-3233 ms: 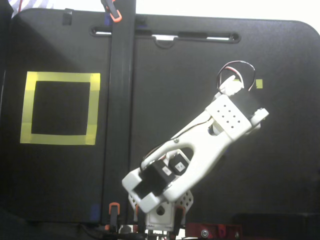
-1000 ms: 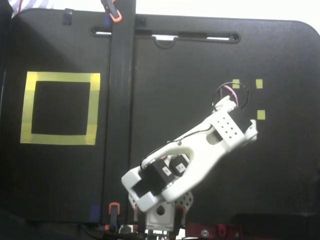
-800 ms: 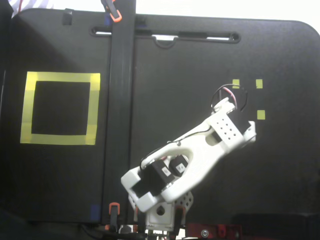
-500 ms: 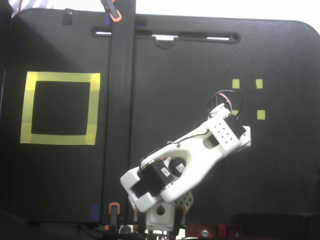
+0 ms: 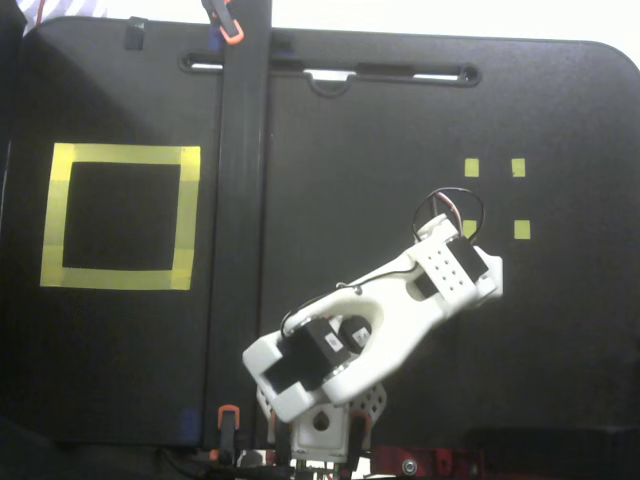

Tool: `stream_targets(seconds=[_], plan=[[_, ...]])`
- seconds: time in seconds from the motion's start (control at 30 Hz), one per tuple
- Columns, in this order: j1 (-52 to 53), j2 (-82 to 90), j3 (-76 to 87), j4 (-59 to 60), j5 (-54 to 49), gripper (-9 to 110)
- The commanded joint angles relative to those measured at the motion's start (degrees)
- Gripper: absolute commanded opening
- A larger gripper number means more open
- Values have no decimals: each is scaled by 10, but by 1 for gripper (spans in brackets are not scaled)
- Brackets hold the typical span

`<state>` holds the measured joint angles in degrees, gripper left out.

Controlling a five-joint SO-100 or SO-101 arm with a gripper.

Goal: Grasp the block and place it in the designated area.

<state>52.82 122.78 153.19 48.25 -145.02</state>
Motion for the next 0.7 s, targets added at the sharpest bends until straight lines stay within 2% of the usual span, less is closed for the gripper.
stream_targets(seconds=[0.0, 0.3, 0.67], plan=[[6, -2, 3, -11, -3, 45], [7, -7, 16, -30, 0, 45], [6, -10, 32, -48, -3, 38]])
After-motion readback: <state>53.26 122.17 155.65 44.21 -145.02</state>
